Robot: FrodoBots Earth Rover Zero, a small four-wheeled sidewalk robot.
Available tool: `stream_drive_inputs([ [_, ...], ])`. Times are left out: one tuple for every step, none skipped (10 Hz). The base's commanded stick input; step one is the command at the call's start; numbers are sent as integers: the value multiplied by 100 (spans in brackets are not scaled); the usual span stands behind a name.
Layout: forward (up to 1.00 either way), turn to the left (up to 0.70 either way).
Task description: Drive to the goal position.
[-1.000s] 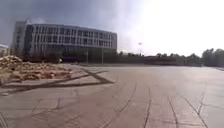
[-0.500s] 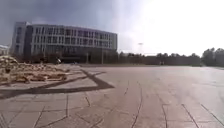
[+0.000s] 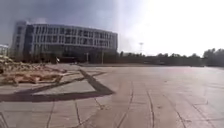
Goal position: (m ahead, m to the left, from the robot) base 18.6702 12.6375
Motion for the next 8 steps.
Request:
stream_drive_inputs([
  [100, 25],
  [100, 6],
  [100, 0],
  [100, 1],
  [100, 11],
  [100, 20],
  [100, 0],
  [100, 0],
])
